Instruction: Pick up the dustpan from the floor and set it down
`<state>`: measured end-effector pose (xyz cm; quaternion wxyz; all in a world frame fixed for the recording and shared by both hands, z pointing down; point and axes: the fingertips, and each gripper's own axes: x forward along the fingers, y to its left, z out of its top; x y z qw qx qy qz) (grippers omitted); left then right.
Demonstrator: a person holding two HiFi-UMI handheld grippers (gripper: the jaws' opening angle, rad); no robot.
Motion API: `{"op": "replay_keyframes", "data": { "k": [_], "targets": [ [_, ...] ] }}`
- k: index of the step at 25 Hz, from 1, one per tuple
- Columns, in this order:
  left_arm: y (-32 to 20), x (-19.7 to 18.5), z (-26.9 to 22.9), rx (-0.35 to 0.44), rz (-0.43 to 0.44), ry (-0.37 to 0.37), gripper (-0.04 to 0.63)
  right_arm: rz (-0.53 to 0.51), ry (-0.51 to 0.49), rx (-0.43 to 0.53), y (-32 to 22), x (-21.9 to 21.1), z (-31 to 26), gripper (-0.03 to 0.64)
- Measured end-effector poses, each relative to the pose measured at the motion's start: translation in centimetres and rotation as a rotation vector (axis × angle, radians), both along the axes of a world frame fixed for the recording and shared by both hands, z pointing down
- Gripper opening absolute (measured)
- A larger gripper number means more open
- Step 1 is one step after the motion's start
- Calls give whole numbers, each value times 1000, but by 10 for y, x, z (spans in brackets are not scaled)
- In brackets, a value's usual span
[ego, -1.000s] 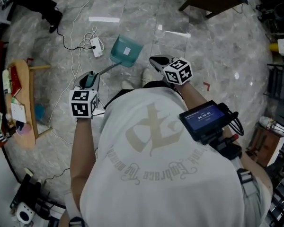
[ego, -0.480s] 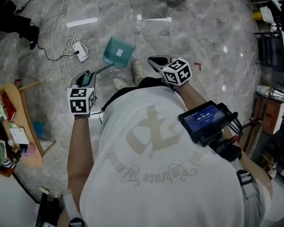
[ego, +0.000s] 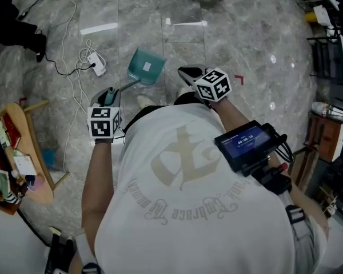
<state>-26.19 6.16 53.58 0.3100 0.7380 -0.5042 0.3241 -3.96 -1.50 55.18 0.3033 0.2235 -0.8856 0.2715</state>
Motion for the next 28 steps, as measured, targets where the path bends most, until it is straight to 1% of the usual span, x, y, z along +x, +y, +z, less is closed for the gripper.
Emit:
{"op": "replay_keyframes", "data": {
  "k": [3,6,10,14,17,21,25,28],
  "targets": [
    [6,8,5,-8,11,-16,101,-9,-8,5,2,-3,1,18],
    [10,10,15,-29,-13,-17,101,-6,-17,7,2,-1,5,18],
    [12,18,28,-54,-16,-27,101,30,-29,6,-2,15,13,18],
    [-5,45,31,-82,-16,-23,101,96,-48,-27,-20,57,20,18],
    [-27,71,29,-98,-18,-15,101,118,-60,-36,-39,89,18,17],
    [-43,98,33,-105,9,-17,101,143,-68,-33,-51,121,18,18],
    [-56,125,41,-117,45,-30,101,173,-74,-34,-54,152,22,18],
    [-64,146,46,-131,56,-34,101,200,-78,-43,-56,176,27,18]
  ]
}}
